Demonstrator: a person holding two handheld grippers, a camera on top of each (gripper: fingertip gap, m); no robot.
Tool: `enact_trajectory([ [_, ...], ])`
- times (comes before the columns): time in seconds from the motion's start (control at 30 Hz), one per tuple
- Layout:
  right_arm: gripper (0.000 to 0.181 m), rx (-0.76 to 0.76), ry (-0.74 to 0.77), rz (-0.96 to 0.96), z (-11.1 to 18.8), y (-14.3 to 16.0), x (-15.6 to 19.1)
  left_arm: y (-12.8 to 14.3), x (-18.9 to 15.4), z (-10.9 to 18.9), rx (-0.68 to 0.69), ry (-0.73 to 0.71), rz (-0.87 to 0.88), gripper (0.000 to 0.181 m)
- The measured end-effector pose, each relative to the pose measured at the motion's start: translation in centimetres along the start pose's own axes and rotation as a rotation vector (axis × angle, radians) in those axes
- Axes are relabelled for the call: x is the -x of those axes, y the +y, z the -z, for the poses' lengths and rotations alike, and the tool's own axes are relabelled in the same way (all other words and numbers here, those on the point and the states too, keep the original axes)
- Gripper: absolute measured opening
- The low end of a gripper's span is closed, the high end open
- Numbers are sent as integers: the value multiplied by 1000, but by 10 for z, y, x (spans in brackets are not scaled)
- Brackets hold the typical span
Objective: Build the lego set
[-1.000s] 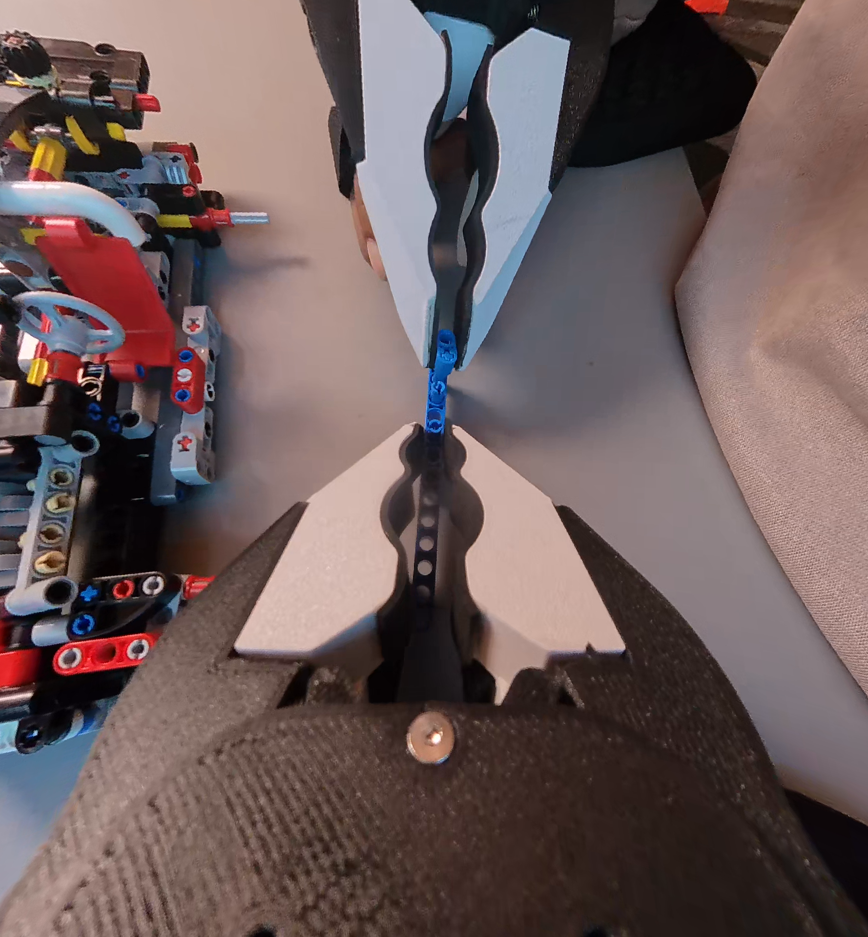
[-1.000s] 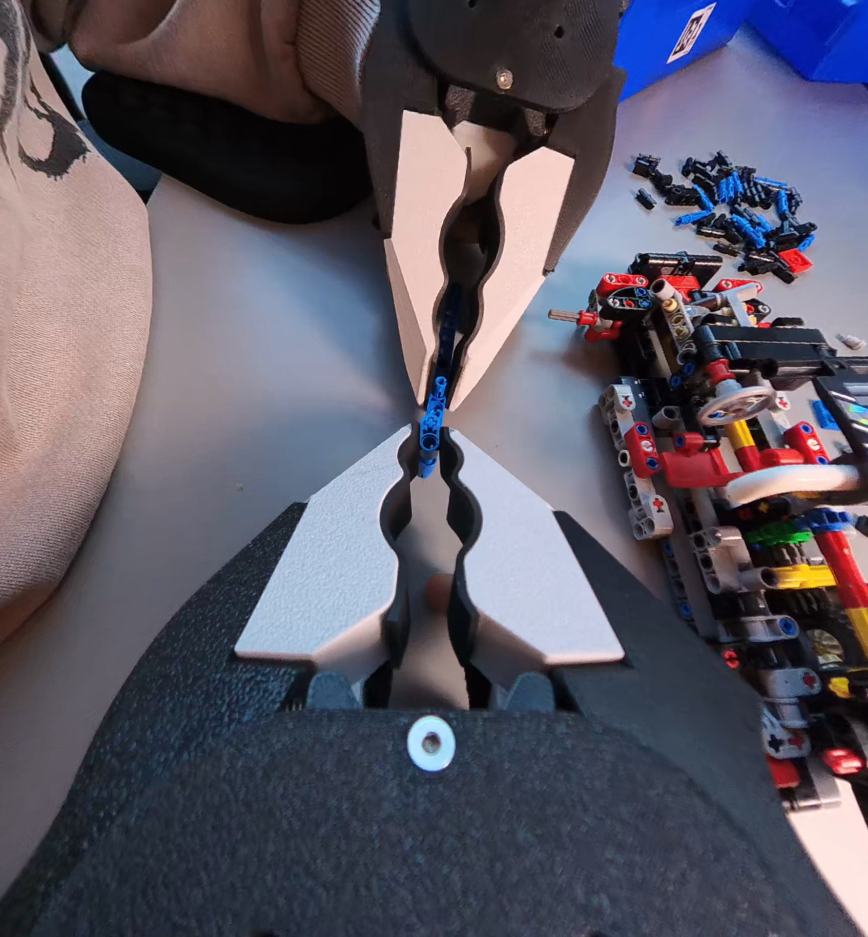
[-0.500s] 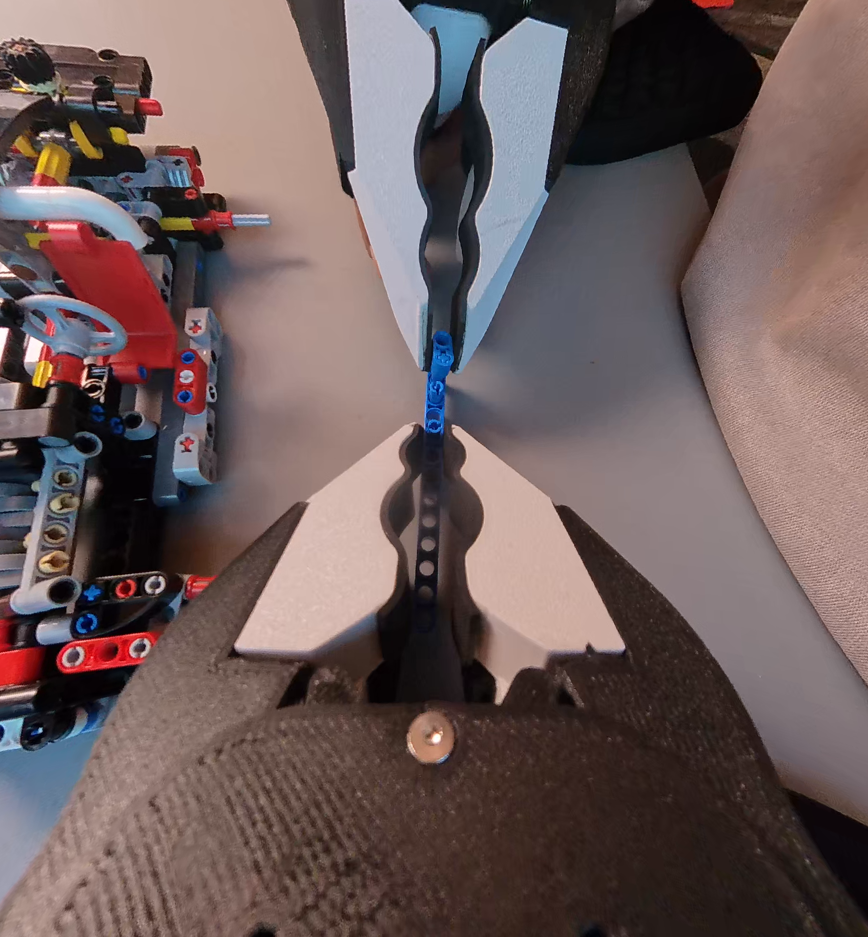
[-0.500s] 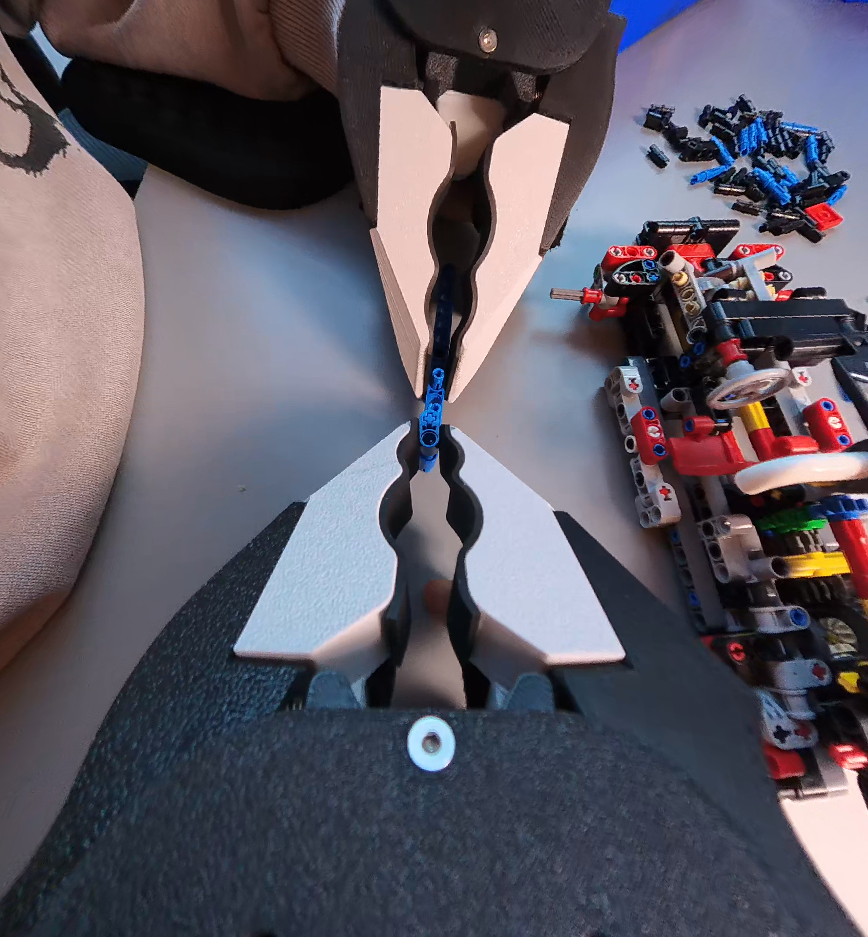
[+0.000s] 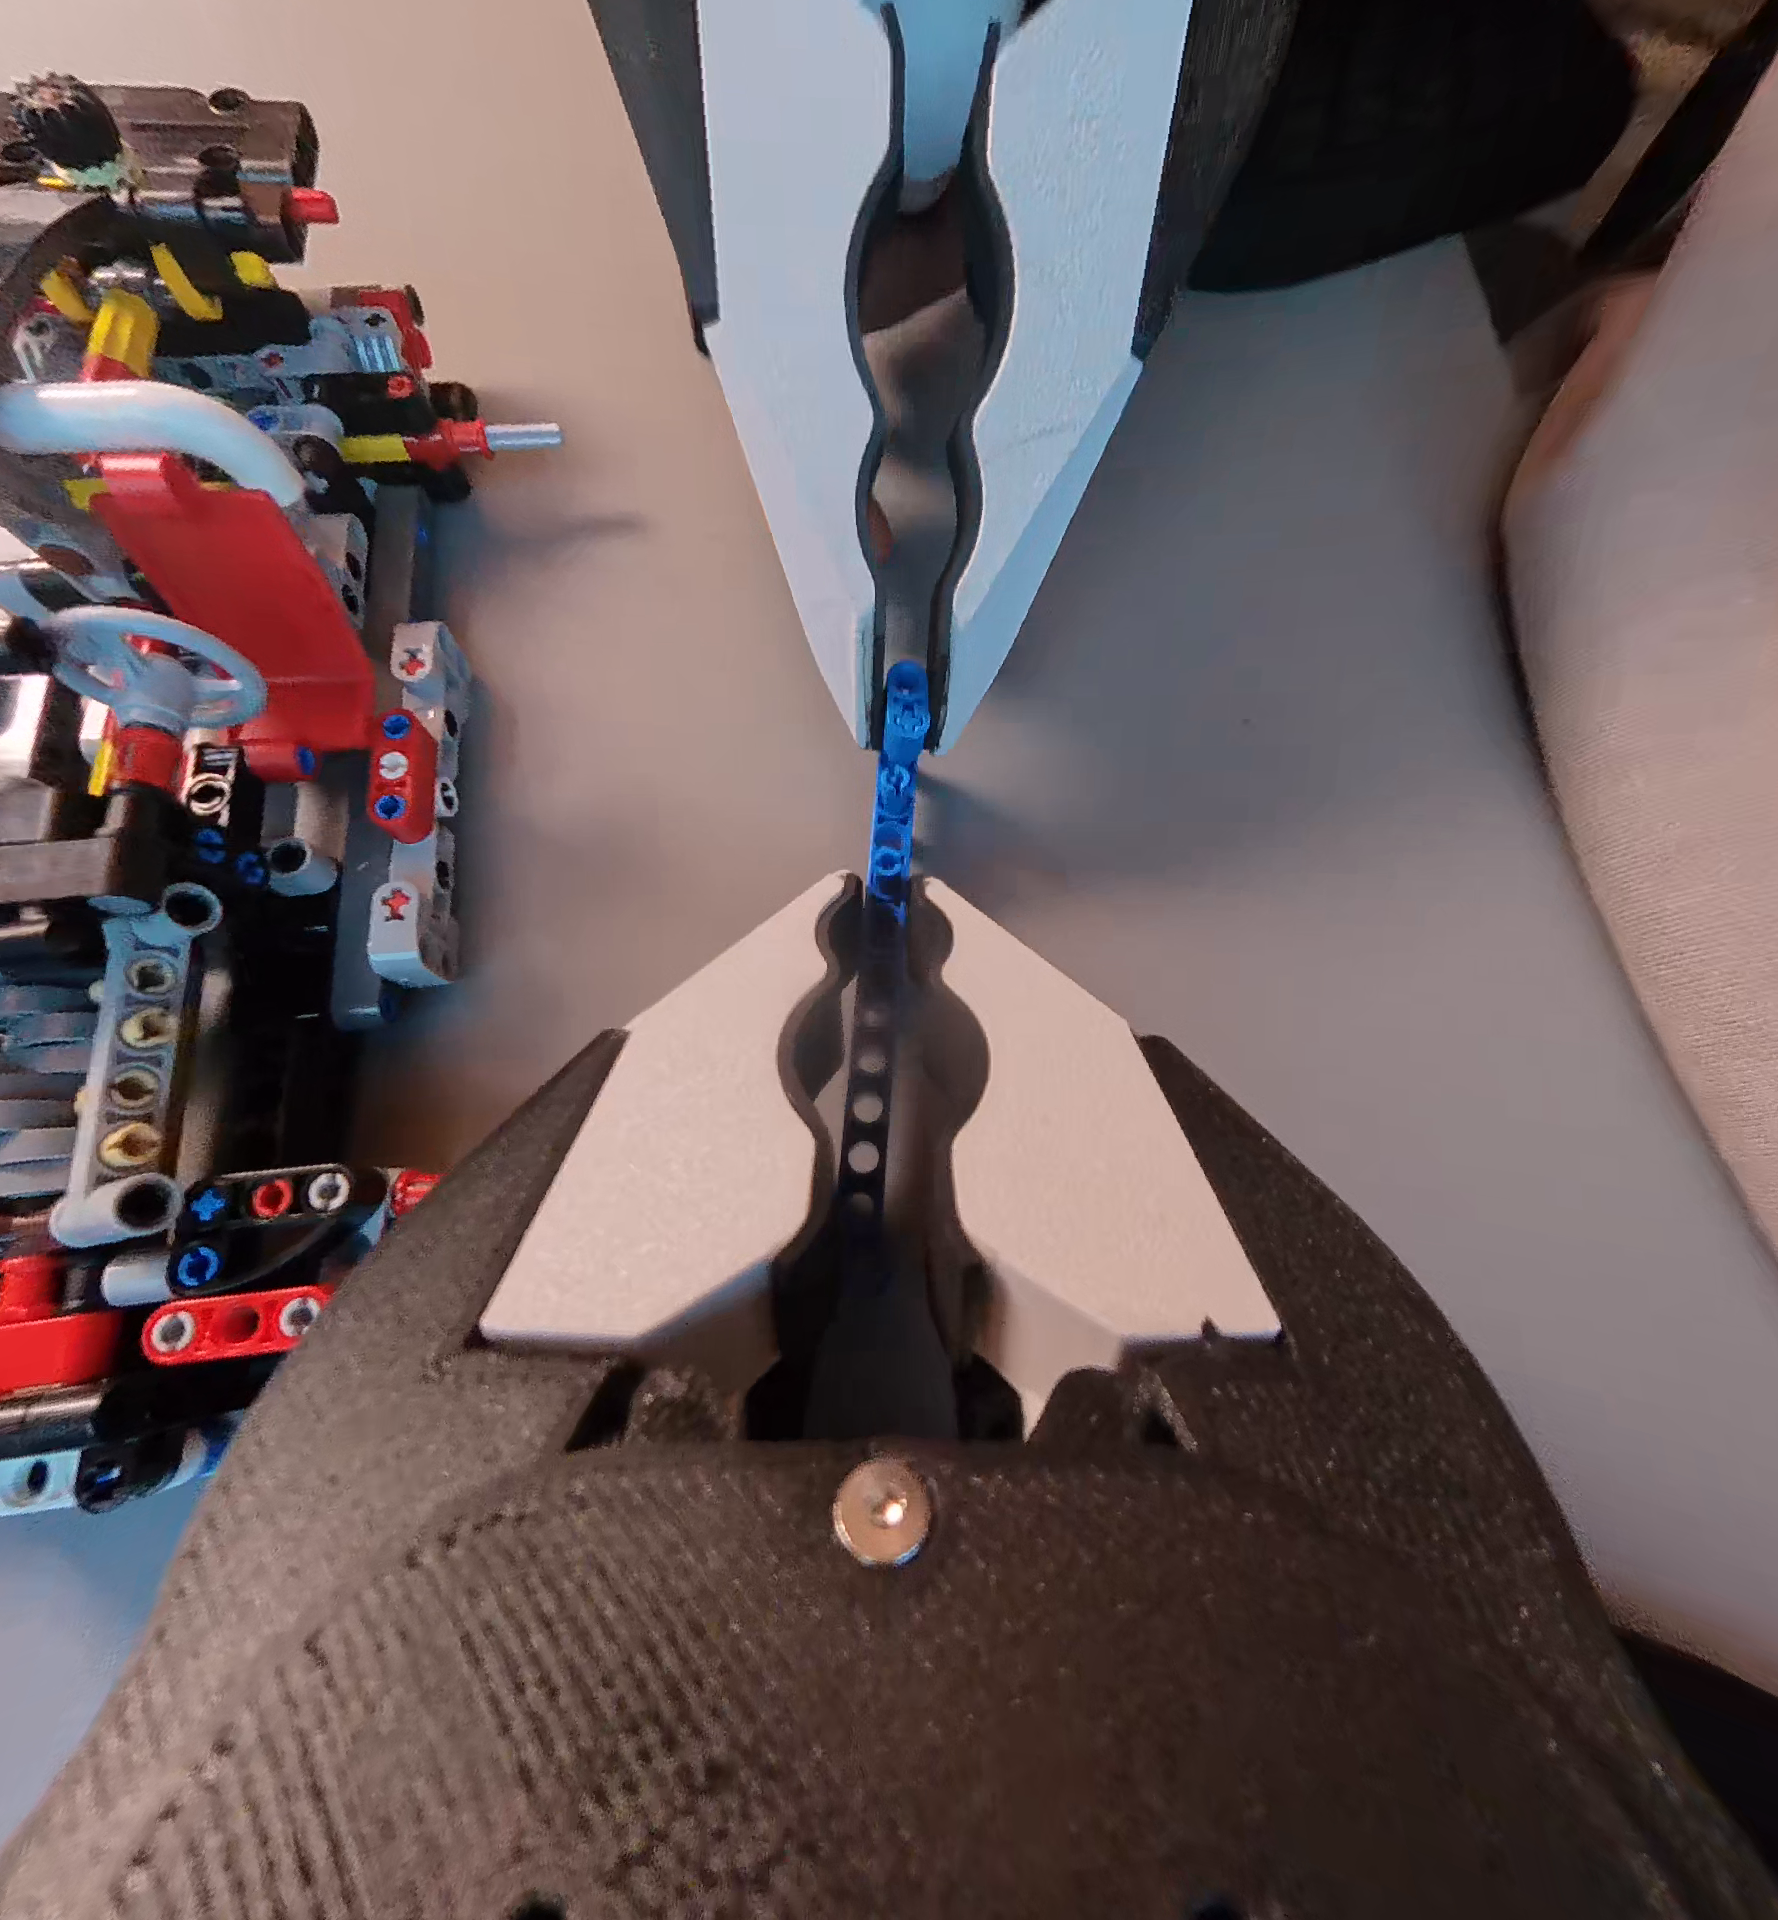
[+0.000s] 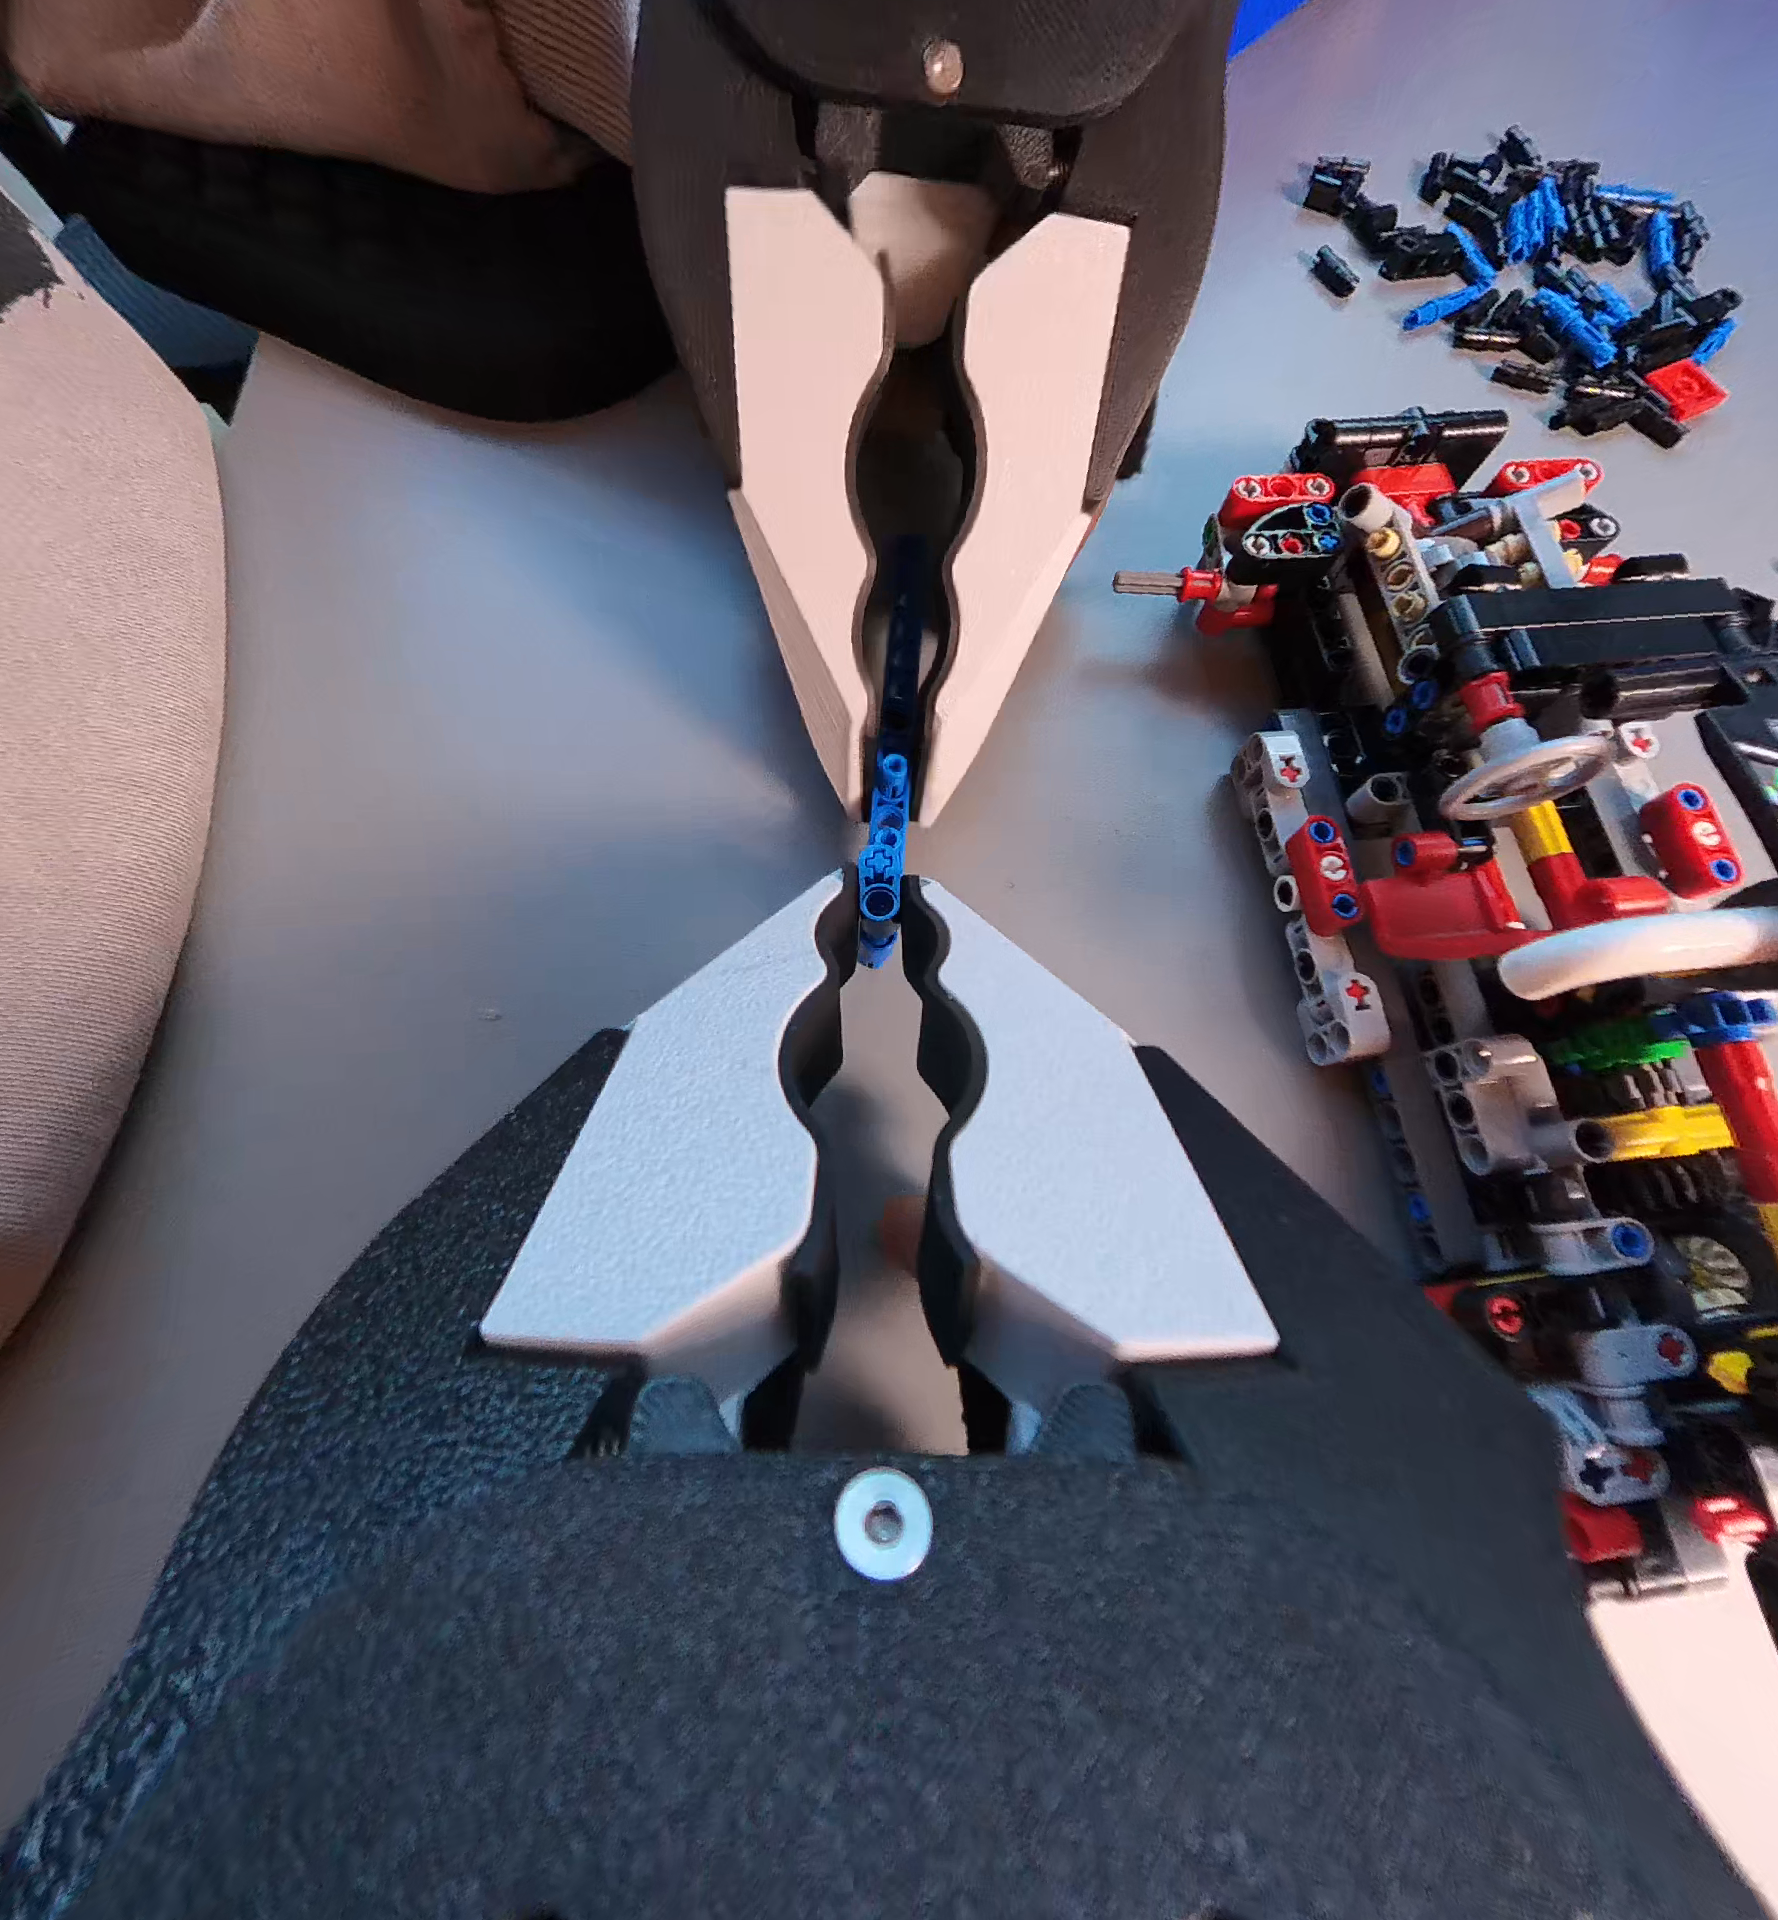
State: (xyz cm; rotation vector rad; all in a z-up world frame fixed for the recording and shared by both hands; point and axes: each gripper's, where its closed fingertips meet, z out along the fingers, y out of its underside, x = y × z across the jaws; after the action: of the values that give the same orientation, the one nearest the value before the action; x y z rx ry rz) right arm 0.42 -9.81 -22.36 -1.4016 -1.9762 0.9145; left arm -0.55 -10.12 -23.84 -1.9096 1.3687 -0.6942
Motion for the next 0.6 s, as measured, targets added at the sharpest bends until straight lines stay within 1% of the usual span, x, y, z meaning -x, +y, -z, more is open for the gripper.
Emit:
enact_trajectory([
  [0.1,6,5,31,-19,1,1,-1,-2,-2,-4,19,-41,-62,22],
  [0.2,6,21,47,-25,1,2,-1,-15,2,-8,-10,-63,-69,14],
  [0.27,5,41,57,-27,0,4,-2,-18,1,-12,-1,-50,-80,7],
  [0.4,8,102,100,13,0,9,-3,-19,0,-14,-16,-42,-73,6],
  [0.6,37,84,70,-11,7,4,1,-19,-1,-14,-25,-35,-65,6],
])
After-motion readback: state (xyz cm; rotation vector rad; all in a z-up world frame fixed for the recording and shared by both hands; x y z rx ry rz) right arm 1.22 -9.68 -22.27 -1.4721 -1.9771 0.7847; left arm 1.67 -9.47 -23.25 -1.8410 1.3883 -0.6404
